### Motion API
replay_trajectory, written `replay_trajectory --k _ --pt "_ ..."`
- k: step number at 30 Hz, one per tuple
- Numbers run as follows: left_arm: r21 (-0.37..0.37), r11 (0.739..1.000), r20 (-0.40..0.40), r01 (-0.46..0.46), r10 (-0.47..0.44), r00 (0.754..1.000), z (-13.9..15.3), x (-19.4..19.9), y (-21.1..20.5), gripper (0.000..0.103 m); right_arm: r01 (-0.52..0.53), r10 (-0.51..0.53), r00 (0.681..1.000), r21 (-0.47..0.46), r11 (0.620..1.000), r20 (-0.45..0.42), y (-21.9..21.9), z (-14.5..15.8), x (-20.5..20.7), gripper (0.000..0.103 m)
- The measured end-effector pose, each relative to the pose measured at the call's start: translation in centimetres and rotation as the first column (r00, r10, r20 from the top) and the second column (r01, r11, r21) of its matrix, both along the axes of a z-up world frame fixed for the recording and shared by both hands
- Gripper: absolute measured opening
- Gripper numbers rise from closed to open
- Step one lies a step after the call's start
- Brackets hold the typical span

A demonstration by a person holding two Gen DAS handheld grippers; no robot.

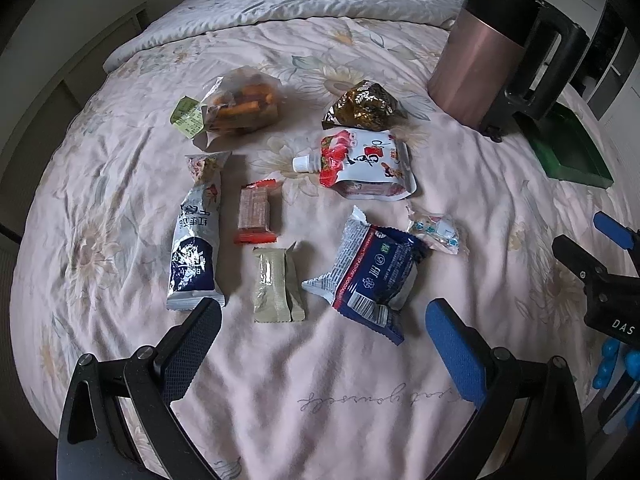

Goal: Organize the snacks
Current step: 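Move left tool toward cream bar while right tool approaches pink candy packet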

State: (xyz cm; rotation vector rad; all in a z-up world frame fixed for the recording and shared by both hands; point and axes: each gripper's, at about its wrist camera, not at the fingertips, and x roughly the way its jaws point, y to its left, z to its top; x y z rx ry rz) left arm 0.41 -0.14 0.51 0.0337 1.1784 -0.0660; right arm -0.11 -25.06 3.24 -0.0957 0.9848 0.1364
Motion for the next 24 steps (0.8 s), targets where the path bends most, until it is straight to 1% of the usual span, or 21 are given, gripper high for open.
replay_trajectory --k 6,14,20,24 --pt "0.004 1.0 -0.005 0.009 -0.008 1.0 0.0 0.0 -0.1 0.101 -0.001 0.001 1.0 0.0 1.0 -0.006 -0.1 -0.1 -0.1 0.103" --pt "-0.01 1.0 -0.014 0.014 -0.014 1.0 -0.2 -0.1 0.5 0.101 -0.011 0.011 1.0 -0.008 1.0 -0.007 0.6 -0.1 -0.2 0.103" --pt "0.005 1.0 -0.024 -0.013 0.013 1.0 -0.5 -1.2 2.9 0.101 -0.032 0.032 0.999 -0.005 0.999 -0.015 1.5 -0.4 -0.3 0.103" --pt "0.011 0.999 -0.039 -0.053 0.053 0.998 -0.8 -1.9 5.2 0.101 -0.045 0.046 0.999 0.003 0.999 -0.026 2.3 -0.7 -0.4 0.103"
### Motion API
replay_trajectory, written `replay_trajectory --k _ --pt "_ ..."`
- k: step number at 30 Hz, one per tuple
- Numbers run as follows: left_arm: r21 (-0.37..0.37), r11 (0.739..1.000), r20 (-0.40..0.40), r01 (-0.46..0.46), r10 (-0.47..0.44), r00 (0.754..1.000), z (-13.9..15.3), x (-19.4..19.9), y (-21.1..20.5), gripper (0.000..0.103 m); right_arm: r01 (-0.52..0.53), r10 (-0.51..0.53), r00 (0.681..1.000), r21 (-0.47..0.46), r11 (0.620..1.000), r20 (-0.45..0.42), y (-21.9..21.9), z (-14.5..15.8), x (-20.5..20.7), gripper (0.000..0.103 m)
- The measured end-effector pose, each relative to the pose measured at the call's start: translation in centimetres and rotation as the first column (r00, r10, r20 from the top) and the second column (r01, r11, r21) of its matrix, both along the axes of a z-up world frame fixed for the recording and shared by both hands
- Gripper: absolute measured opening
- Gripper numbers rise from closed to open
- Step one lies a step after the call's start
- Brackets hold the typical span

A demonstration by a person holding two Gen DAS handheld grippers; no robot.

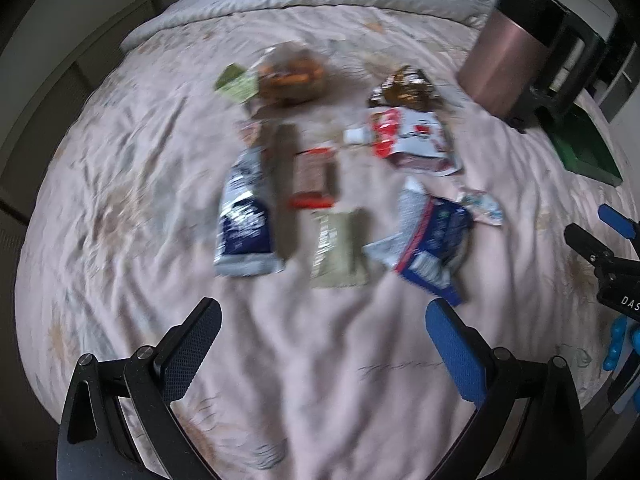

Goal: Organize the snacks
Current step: 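Move left tool toward cream bar while right tool approaches pink candy packet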

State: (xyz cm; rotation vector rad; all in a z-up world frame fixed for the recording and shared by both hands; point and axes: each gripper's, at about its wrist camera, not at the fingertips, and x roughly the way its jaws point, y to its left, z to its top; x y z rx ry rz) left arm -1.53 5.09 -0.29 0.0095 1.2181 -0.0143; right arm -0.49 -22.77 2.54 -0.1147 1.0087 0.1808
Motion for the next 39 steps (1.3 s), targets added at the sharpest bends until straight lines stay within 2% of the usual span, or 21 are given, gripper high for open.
replay_trajectory --k 5,15,20,27,31,39 --pt "0.001 0.999 -0.014 -0.035 0.035 0.999 -0.3 -0.2 1.8 0.101 -0.019 0.02 1.0 0.01 1.0 -0.004 1.0 -0.2 -0.1 0.103" --pt "0.006 0.998 -0.041 -0.055 0.056 0.998 -1.2 0.8 2.0 0.101 -0.063 0.064 0.998 0.036 0.997 -0.027 3.0 -0.8 -0.3 0.103" --pt "-0.011 0.999 -0.057 -0.049 0.048 0.997 -1.5 1.4 2.5 0.101 -0.097 0.098 0.995 0.037 0.995 -0.02 4.2 -0.9 0.0 0.103" --pt "0.002 1.0 -0.058 -0.029 0.029 0.998 -2.4 2.3 2.4 0.1 -0.146 0.146 0.989 0.028 0.989 -0.024 5.5 -1.5 0.4 0.103" --pt "-0.001 1.0 -0.06 -0.022 0.022 0.998 -2.9 3.0 2.7 0.094 -0.169 0.169 0.985 0.019 0.985 -0.026 5.9 -1.8 0.9 0.103" --pt "0.008 1.0 -0.052 0.001 -0.001 0.999 -3.6 4.7 3.3 0.092 -0.213 0.213 0.976 0.015 0.977 -0.043 6.4 -2.7 1.9 0.103"
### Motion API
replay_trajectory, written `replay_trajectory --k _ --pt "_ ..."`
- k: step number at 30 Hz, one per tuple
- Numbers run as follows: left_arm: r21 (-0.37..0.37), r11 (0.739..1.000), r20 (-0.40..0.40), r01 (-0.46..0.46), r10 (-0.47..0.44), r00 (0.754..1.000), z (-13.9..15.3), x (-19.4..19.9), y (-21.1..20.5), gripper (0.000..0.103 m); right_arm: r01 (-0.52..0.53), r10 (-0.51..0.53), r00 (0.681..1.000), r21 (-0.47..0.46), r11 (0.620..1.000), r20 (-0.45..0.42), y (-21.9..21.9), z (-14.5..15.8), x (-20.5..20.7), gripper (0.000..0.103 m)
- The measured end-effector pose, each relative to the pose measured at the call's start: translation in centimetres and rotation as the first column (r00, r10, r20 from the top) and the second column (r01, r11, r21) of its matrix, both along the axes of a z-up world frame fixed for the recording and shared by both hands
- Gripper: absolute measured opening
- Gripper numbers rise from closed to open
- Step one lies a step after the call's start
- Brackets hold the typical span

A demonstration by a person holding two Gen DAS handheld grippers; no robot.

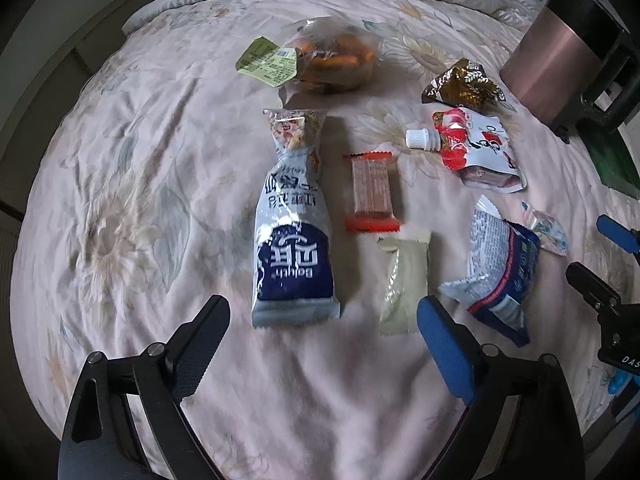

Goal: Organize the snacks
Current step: 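Move left tool toward cream bar while right tool approaches pink candy packet, then close left tool on cream bar while right tool grasps pink candy packet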

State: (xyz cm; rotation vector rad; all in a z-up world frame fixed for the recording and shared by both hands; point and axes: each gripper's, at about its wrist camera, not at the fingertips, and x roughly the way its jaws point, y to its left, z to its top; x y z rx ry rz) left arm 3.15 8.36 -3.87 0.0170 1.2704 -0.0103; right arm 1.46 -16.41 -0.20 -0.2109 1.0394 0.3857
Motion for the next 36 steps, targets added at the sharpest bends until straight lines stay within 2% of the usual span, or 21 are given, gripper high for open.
replay_trajectory --k 6,7,8,16,18,20,25,29,36 --pt "-0.019 0.999 -0.012 0.041 -0.041 0.999 -0.7 0.4 -1.0 0.092 -0.036 0.036 0.999 -0.002 0.999 -0.012 0.6 -0.6 0.8 0.103" --pt "-0.018 0.999 -0.011 0.043 -0.043 0.999 -0.7 0.5 -1.2 0.089 -0.042 0.042 0.999 -0.004 0.999 -0.017 0.8 -0.7 0.9 0.103" --pt "-0.018 0.999 -0.014 0.046 -0.046 0.999 -0.9 0.5 -1.4 0.079 -0.049 0.049 0.999 -0.007 0.999 -0.022 0.9 -0.9 1.0 0.103" --pt "-0.076 0.996 -0.009 0.038 -0.039 0.999 -0.6 -0.8 -2.8 0.06 -0.08 0.08 0.996 0.0 0.997 -0.037 1.1 -1.5 1.6 0.103" --pt "-0.091 0.995 -0.022 0.042 -0.044 0.999 -1.1 -0.5 -3.2 0.054 -0.092 0.093 0.995 0.006 0.996 -0.038 1.2 -1.5 1.8 0.103" --pt "-0.117 0.992 -0.044 0.04 -0.045 0.998 -1.9 0.1 -3.6 0.042 -0.109 0.11 0.993 0.007 0.994 -0.039 1.3 -1.6 2.1 0.103" --pt "-0.135 0.99 -0.057 0.04 -0.048 0.997 -2.9 0.9 -4.3 0.041 -0.152 0.152 0.987 0.015 0.988 -0.059 1.4 -2.1 3.3 0.103" --pt "-0.149 0.988 -0.059 0.046 -0.056 0.997 -3.1 1.6 -4.4 0.035 -0.195 0.197 0.977 0.023 0.98 -0.078 1.7 -2.6 4.1 0.103" --pt "-0.146 0.987 -0.078 0.063 -0.075 0.994 -3.7 2.4 -4.9 0.035 -0.252 0.257 0.957 0.055 0.966 -0.134 2.0 -3.3 5.6 0.103"
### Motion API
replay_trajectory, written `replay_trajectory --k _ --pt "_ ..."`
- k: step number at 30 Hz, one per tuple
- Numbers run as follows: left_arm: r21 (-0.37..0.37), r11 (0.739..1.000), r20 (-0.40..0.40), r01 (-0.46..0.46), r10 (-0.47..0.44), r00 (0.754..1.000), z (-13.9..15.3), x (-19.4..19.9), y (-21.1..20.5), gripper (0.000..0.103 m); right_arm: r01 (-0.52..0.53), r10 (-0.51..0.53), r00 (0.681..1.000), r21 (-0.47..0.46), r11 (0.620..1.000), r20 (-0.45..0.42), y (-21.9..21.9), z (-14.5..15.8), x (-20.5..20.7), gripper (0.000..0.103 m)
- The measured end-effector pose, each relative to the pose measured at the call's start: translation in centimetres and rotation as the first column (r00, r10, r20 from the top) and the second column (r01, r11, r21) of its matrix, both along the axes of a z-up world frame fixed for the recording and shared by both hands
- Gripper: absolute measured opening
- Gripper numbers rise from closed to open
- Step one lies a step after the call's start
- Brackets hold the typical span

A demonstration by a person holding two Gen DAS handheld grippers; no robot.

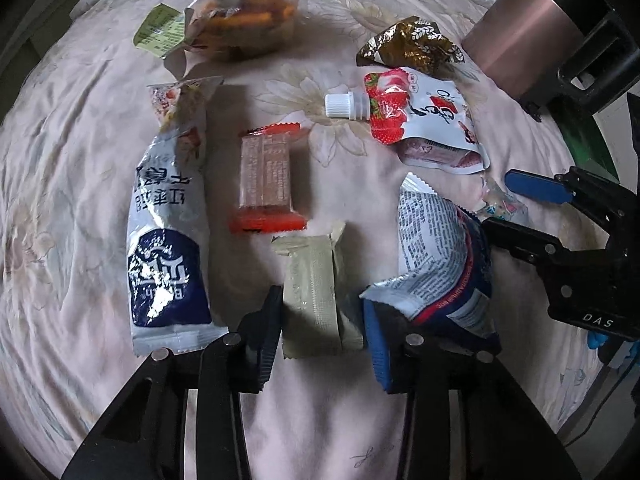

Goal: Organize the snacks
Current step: 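Close left tool on cream bar while right tool grasps pink candy packet, then carry cream bar with left tool while right tool carries candy packet to green tray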

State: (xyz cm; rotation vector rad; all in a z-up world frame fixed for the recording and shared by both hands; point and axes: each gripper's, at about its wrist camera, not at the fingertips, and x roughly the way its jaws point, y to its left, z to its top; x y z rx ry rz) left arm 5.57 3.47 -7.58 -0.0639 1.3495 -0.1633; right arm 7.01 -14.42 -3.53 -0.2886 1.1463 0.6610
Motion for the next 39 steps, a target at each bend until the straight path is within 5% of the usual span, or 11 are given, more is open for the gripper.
replay_trajectory --k 24,26,27,29,39 --pt "0.003 0.999 -0.032 -0.045 0.046 0.998 -0.4 0.7 0.0 0.031 -0.017 0.013 0.995 -0.046 0.999 -0.102 1.0 -1.7 1.2 0.103" --pt "-0.005 0.998 -0.026 -0.058 0.058 0.998 0.0 0.3 0.1 0.026 0.0 -0.004 0.996 -0.036 0.999 -0.093 0.5 -1.5 1.1 0.097" --pt "-0.003 0.998 -0.021 -0.057 0.057 0.998 0.2 0.2 0.1 0.025 0.01 -0.012 0.995 -0.021 1.0 -0.095 0.1 -1.3 1.2 0.086" --pt "0.01 0.998 -0.008 -0.058 0.058 0.998 0.5 -0.1 -0.1 0.023 0.025 -0.026 0.996 -0.007 1.0 -0.089 -0.4 -1.0 1.1 0.083" --pt "0.016 0.995 0.068 -0.098 0.096 0.993 3.5 -1.4 -1.2 0.021 0.101 -0.102 0.995 0.077 0.992 -0.001 -1.9 2.3 0.3 0.081"
